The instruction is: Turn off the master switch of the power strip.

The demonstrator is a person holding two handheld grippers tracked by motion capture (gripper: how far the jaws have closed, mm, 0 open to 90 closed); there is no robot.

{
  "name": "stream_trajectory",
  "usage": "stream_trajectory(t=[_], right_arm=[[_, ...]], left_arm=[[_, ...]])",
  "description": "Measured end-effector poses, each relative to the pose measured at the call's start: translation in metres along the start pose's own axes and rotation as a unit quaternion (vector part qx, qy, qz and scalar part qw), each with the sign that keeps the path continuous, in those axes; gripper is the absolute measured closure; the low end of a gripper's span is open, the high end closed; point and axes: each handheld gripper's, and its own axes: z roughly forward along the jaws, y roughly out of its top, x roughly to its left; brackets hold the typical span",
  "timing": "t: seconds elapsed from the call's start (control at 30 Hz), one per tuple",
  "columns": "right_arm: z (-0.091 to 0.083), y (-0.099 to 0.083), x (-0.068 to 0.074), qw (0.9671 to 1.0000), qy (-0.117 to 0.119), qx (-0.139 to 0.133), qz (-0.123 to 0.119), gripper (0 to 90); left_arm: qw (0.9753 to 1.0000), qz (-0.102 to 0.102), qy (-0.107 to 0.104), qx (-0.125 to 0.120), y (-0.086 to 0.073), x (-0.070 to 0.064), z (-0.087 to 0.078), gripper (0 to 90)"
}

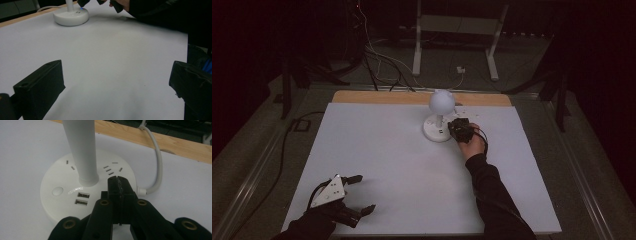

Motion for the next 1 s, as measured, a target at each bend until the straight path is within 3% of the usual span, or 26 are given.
stream_trajectory(t=[0.5,1.0], right_arm=[[0.0024,-0.0024,0.0015,1.0,-0.006,-0.002,-0.002,90.0],[0.0041,-0.0028,0.0041,0.9996,-0.01,0.007,-0.025,90.0]], left_arm=[[1.0,0.0,0.0,0.002,-0.0004,-0.0002,0.0005,0.4],[1.0,0.0,0.001,0.004,-0.0003,-0.0004,0.001,0.4]])
